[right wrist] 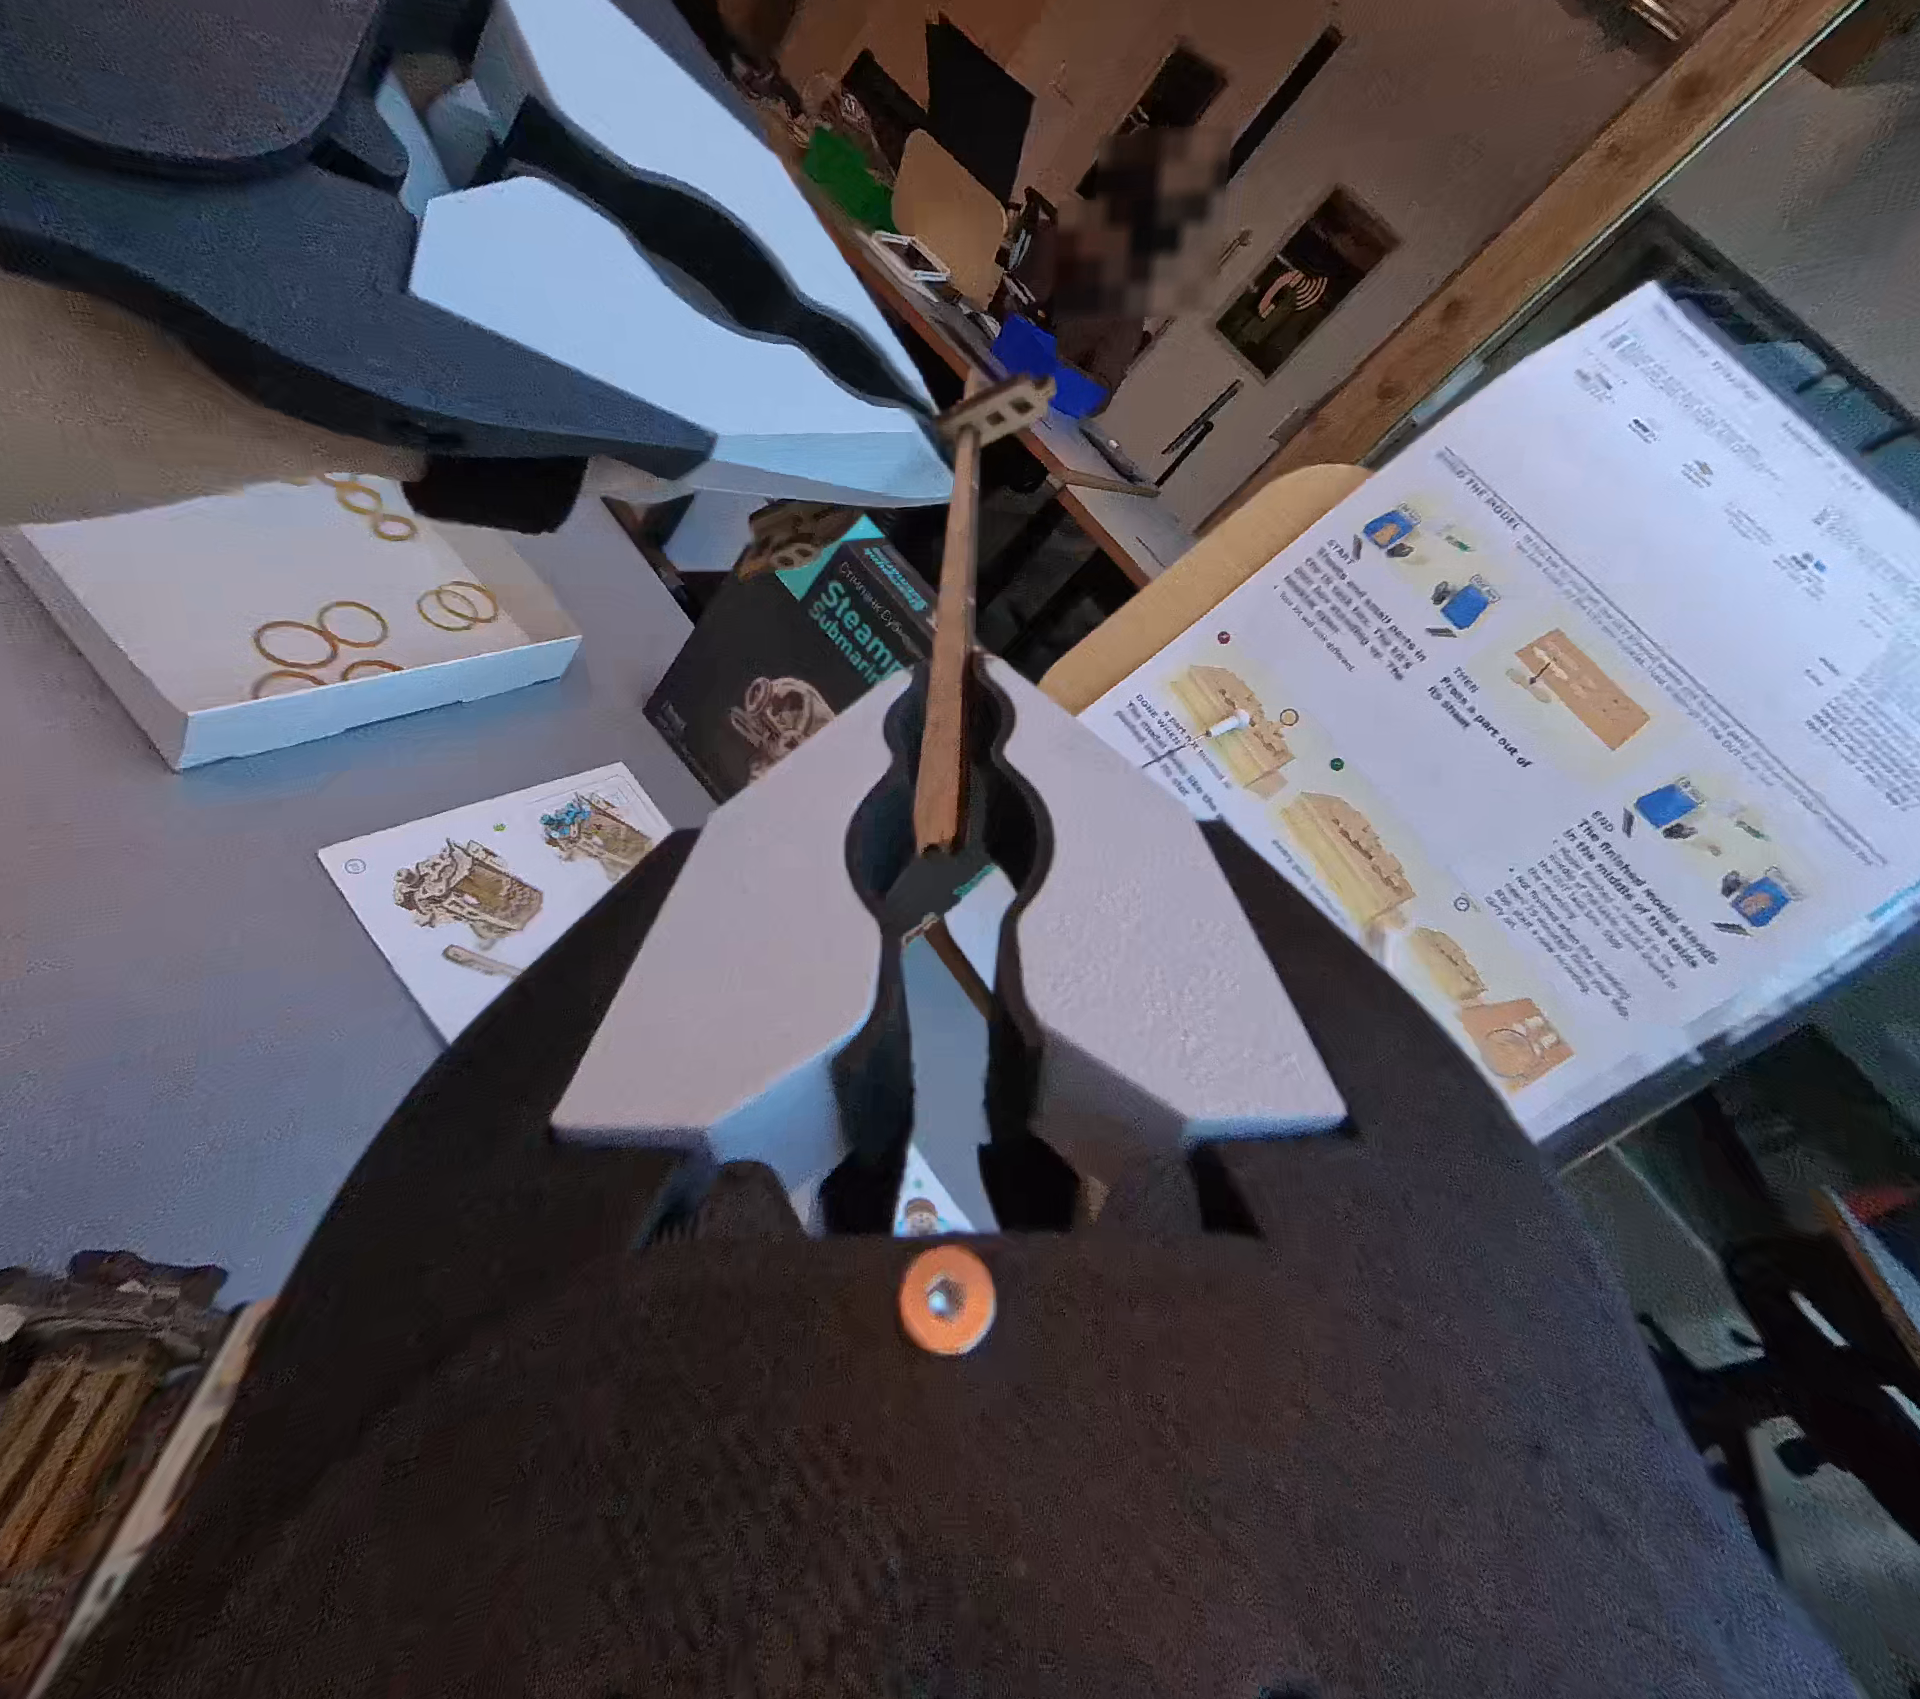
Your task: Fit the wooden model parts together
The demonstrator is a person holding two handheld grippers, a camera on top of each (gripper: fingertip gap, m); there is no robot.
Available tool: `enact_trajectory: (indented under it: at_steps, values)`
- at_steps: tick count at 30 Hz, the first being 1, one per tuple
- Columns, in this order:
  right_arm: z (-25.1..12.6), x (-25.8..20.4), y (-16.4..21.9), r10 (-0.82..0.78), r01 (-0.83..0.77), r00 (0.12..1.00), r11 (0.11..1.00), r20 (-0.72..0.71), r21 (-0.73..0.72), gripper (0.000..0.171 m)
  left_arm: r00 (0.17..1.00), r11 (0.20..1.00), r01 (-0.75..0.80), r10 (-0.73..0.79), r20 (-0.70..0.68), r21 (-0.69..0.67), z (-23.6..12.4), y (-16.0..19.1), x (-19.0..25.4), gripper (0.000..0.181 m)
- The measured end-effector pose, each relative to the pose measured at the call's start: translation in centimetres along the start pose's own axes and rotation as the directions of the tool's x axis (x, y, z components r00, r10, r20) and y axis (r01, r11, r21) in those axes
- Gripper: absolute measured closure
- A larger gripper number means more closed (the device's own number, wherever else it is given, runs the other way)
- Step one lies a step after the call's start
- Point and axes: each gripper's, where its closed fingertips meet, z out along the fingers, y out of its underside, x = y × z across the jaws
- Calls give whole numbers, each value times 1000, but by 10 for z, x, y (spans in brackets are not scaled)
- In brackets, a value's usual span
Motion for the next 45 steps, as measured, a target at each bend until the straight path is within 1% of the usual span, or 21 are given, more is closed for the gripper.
enact_trajectory:
  at_steps: [2,4,7,9,10,11,12,13,16,18,24,28,30,33,34,36,37,39,40,42,45]
  values:
    - [1,0,0,-122,122,990,993,-64,-12,166,1000,1000,21,-21,-10,-5,0,1,-1,181]
    - [2,0,1,-243,241,962,970,-123,-32,165,1000,1000,23,-23,-10,-14,0,2,-2,181]
    - [2,0,0,-335,331,927,942,-166,-54,165,1000,1000,5,-5,-3,-26,-1,3,-2,181]
    - [0,-2,-2,-322,320,933,947,-159,-37,165,999,999,-35,35,-2,-13,-1,1,-1,181]
    - [0,-4,-4,-257,257,959,966,-118,-11,165,998,998,-56,56,-1,-6,-1,1,-1,181]
    - [-1,-5,-5,-166,167,984,986,-72,12,166,999,999,-46,46,-4,1,-2,1,-1,181]
    - [-2,-2,-6,-116,118,992,993,-54,25,167,999,1000,-29,29,-15,5,-1,0,1,181]
    - [-3,2,-5,-131,133,989,991,-67,21,167,999,1000,-21,21,-27,7,-1,0,3,181]
    - [-1,2,-1,-284,283,952,959,-117,-23,166,999,1000,-12,12,-31,-1,2,4,3,181]
    - [1,1,3,-318,315,940,948,-121,-49,166,998,1000,17,-18,-63,-9,3,7,3,181]
    - [-1,0,-1,-338,335,929,941,-148,-50,165,999,1000,-3,3,-42,-3,0,3,2,181]
    - [-2,0,-4,-349,348,916,937,-195,-43,166,997,999,53,-53,-54,8,-1,1,1,181]
    - [-2,1,-6,-380,381,895,923,-231,-43,166,986,990,139,-136,-94,21,-2,-1,2,181]
    - [-1,0,-6,-385,387,895,921,-226,-36,166,973,981,192,-188,-135,17,-2,0,2,181]
    - [-2,1,-6,-391,393,891,919,-228,-41,166,977,983,184,-182,-113,7,-2,4,-2,181]
    - [-7,3,-9,-406,411,879,911,-250,-34,168,991,991,131,-131,1,-19,-2,16,-28,181]
    - [-9,3,-12,-403,410,881,912,-250,-26,168,989,989,148,-148,-4,-14,-5,18,-35,181]
    - [-9,3,-12,-372,377,903,926,-216,-20,168,955,961,272,-265,-131,38,-12,8,-32,181]
    - [-9,2,-13,-345,350,920,937,-187,-2,167,934,947,319,-307,-184,41,-15,4,-29,181]
    - [-11,0,-15,-279,284,953,959,-115,25,167,908,932,361,-340,-243,43,-17,0,-24,181]
    - [-19,8,-16,-241,242,968,970,-73,10,167,864,901,430,-393,-314,53,-18,-6,-17,181]
